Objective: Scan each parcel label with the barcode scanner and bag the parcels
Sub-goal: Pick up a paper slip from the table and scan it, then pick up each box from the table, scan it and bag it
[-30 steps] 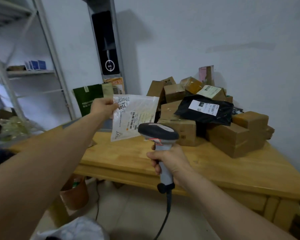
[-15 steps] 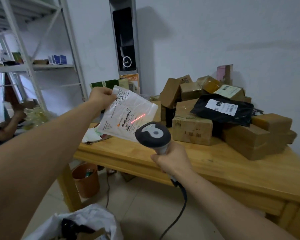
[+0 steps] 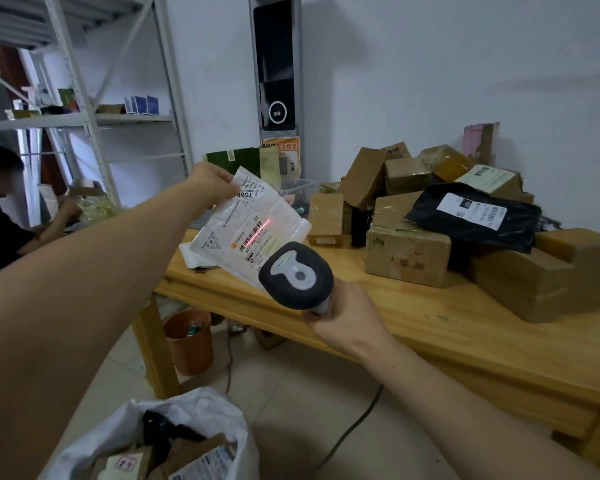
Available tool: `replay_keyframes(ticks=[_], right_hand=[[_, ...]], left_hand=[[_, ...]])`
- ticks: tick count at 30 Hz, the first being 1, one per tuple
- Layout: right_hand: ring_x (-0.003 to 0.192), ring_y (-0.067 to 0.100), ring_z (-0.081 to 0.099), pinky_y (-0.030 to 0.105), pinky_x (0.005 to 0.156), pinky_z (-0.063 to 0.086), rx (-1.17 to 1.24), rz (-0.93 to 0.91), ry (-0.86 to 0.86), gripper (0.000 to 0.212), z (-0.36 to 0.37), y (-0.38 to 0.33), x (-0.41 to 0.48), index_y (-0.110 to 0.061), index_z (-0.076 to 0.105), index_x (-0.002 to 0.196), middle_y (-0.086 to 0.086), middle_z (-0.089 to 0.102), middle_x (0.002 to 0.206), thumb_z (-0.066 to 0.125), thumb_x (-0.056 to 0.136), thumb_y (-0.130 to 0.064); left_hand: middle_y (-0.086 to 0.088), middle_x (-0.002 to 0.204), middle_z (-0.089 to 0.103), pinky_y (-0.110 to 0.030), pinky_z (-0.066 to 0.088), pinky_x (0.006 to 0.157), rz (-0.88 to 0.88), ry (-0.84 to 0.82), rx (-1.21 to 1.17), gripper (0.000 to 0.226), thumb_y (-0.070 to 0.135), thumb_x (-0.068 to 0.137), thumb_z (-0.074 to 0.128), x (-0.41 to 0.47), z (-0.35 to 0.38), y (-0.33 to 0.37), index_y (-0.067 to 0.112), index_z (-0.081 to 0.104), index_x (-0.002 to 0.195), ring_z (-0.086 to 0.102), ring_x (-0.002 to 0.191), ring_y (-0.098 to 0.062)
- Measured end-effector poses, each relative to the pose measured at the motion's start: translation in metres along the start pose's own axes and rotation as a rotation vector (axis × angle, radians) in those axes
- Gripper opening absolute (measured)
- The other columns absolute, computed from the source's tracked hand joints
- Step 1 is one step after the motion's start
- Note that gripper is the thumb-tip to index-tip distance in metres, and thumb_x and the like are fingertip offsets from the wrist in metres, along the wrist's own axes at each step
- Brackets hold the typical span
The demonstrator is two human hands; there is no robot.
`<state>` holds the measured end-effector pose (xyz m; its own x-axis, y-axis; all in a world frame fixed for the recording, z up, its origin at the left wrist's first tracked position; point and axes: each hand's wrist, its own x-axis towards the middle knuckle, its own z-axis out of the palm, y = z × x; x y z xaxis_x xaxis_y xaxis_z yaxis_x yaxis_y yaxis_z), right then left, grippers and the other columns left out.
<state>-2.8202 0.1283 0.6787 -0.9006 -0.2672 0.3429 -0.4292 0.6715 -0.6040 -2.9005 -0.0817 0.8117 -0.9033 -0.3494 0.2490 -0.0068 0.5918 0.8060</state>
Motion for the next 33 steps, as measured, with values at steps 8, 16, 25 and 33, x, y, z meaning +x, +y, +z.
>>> replay_keyframes(ticks=[8,16,25,33], right_hand=[[0.081,0.022,0.061,0.032,0.063,0.049,-0.076,-0.075,-0.011,0.017,0.006,-0.006,0.001,-0.020,0.048,0.086,0.000,0.060,0.081,0.063,0.078,-0.019],[0.086,0.020,0.062,0.036,0.073,0.055,0.062,-0.004,-0.038,0.033,0.017,-0.011,0.002,-0.018,0.055,0.106,0.001,0.065,0.094,0.068,0.075,-0.018],[0.049,0.017,0.052,0.030,0.047,0.045,0.443,0.300,-0.229,0.017,0.060,-0.014,-0.015,-0.013,0.057,0.091,0.009,0.061,0.066,0.068,0.081,-0.003],[0.042,0.015,0.048,0.030,0.048,0.044,0.471,0.404,-0.365,0.007,0.116,-0.018,-0.012,-0.006,0.063,0.085,0.008,0.058,0.056,0.066,0.080,-0.002]], left_hand=[[-0.013,0.118,0.061,-0.025,0.048,0.065,-0.010,0.005,-0.011,0.034,0.011,0.091,0.061,0.001,-0.007,-0.009,0.003,0.060,0.124,0.059,0.087,-0.018],[-0.014,0.119,0.063,-0.029,0.050,0.081,-0.088,0.042,-0.050,0.034,0.010,0.090,0.064,-0.001,-0.011,-0.038,0.004,0.060,0.123,0.060,0.096,-0.022],[-0.018,0.089,0.061,-0.044,0.056,0.079,-0.595,0.206,-0.164,0.010,0.002,0.087,0.065,-0.068,-0.008,-0.230,0.000,0.056,0.091,0.063,0.088,-0.033],[-0.015,0.061,0.042,-0.023,0.035,0.034,-1.033,0.326,-0.218,0.022,-0.026,0.071,0.050,-0.161,-0.011,-0.369,-0.007,0.051,0.082,0.040,0.048,-0.024]])
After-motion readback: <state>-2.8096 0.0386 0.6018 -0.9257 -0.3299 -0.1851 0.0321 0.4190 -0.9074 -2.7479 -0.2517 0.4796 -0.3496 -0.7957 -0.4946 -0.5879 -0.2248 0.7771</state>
